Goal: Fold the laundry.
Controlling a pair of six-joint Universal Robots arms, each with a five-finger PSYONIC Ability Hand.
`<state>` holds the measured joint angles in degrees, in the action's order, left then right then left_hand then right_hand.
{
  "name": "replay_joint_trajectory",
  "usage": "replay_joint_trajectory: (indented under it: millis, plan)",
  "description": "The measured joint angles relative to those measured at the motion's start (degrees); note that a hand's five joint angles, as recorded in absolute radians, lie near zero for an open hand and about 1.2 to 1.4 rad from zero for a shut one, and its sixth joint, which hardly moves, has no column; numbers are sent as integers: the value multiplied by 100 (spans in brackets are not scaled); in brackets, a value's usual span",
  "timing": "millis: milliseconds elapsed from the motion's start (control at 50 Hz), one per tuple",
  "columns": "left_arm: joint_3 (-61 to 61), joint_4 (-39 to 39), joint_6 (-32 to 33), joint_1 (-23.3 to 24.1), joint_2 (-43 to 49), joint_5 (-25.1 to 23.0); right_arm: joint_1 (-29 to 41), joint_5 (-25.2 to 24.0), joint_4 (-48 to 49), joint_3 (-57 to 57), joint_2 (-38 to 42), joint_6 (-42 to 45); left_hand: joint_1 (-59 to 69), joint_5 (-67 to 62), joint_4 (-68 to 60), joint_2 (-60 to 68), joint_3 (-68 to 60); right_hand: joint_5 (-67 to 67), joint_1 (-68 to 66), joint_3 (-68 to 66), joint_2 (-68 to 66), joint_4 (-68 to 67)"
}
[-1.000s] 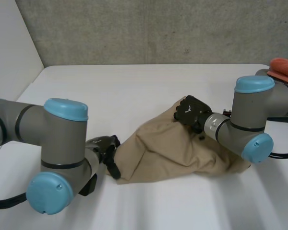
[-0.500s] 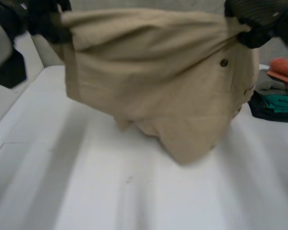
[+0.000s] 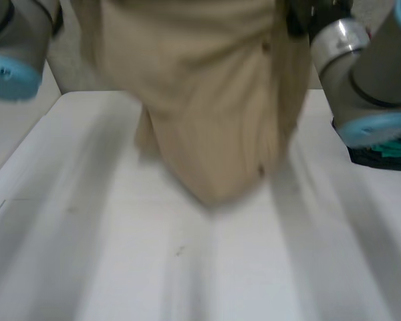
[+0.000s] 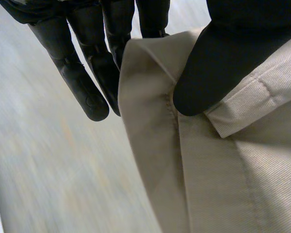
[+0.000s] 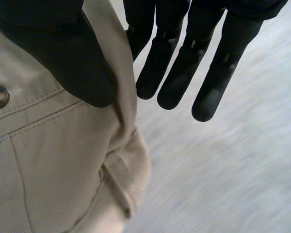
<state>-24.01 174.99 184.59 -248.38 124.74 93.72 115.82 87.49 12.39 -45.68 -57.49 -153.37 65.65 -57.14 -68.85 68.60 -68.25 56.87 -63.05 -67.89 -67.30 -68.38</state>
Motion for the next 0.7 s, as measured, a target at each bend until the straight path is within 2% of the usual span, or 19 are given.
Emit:
replay_joint_trajectory:
  millis: [20,80,120,200,300,460,540,640,680,700]
  plan:
    - [471,404,-153,-35,122,74,75,255,714,257,175,-76,0,-8,0,0,0,-1,0,-1,0,-2]
    - [1105,972,-460,-79,198,194,176,562,1867,479,276,-193,0,-8,0,0,0,0,0,-3,0,-3]
    - [1264,1132,-606,-102,189,241,236,642,2393,431,222,-264,0,-8,0,0,0,55,0,-3,0,-3]
    - [1057,1118,-770,-161,89,261,332,577,2812,49,-37,-371,0,-8,0,0,0,95,-113,-3,0,-4]
    - [52,932,-875,-263,-96,183,388,327,2678,-678,-374,-455,0,-8,0,0,0,95,-140,-3,0,-5]
    - [-2698,985,-933,-345,-328,-149,396,36,1636,-2164,-414,-472,0,-8,0,0,1,95,-140,-3,0,-9]
    - [-4050,1089,-740,-339,-276,-309,412,-41,1025,-2978,-159,-367,0,-8,0,0,0,95,-140,-42,0,-11]
    - [-5144,1146,-307,-359,-227,-475,457,-69,577,-3624,23,-133,0,-8,0,0,0,92,-140,-42,-33,-8]
    - [-5472,1153,-101,-376,-261,-541,475,-71,446,-3813,39,-24,-141,139,186,-228,172,-629,467,802,779,774]
    - [-5643,1148,24,-387,-305,-580,482,-70,386,-3894,30,26,-1176,1117,1258,-1240,1209,-1510,1194,1603,1571,1642]
